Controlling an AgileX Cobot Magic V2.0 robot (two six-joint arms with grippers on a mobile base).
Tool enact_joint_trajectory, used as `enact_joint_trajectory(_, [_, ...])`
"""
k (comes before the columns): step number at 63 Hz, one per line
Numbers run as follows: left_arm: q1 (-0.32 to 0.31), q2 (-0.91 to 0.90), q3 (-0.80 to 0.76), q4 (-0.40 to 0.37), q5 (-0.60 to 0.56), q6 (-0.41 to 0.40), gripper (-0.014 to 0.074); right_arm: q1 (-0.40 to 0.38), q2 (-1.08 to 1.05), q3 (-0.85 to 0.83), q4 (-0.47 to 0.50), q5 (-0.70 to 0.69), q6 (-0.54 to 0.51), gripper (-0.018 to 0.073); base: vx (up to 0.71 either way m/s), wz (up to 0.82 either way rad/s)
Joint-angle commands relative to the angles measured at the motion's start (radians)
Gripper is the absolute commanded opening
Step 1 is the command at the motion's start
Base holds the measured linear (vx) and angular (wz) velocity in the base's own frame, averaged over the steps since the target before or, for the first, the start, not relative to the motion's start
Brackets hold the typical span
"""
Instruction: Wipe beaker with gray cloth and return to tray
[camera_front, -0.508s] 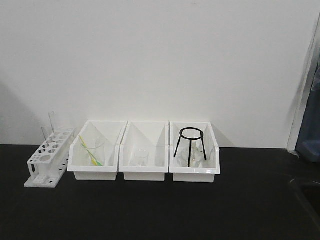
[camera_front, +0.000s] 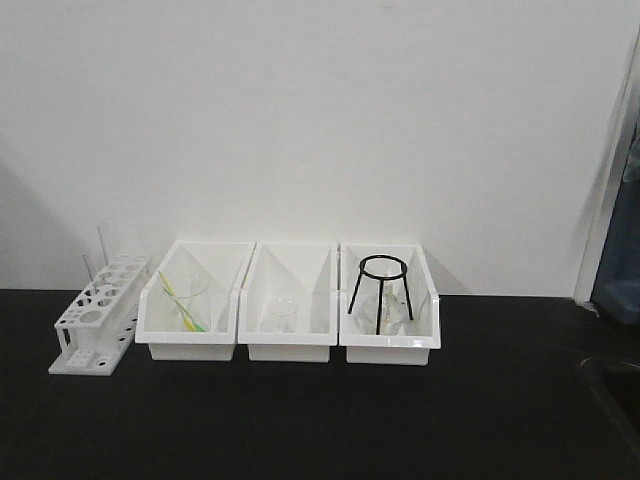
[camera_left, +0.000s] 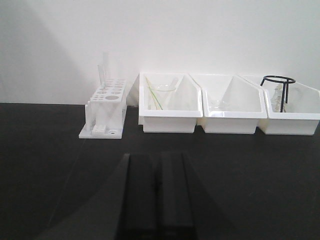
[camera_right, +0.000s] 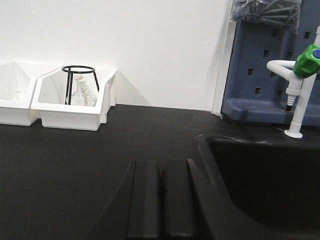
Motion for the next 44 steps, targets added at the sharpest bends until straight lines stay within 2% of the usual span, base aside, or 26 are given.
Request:
enact_joint_trajectory(1, [0.003,-0.015,0.031,-0.008,-0.08,-0.004,-0.0006,0.0,-0.009,0.005,-0.005,-0.079,-0.009,-0.0011,0.0,0.0])
enact_joint_trajectory(25, [0.003,-0.015,0.031,-0.008,-0.08,-0.004,-0.0006,0.0,-0.009,0.005,-0.005,-0.079,-0.009,-0.0011,-0.03,0.01])
enact_joint_trajectory(44, [0.003,-0.015,0.031,-0.008,-0.08,-0.004,-0.0006,0.0,-0.009,0.005,-0.005,-0.079,-0.009,-0.0011,-0.17,-0.04])
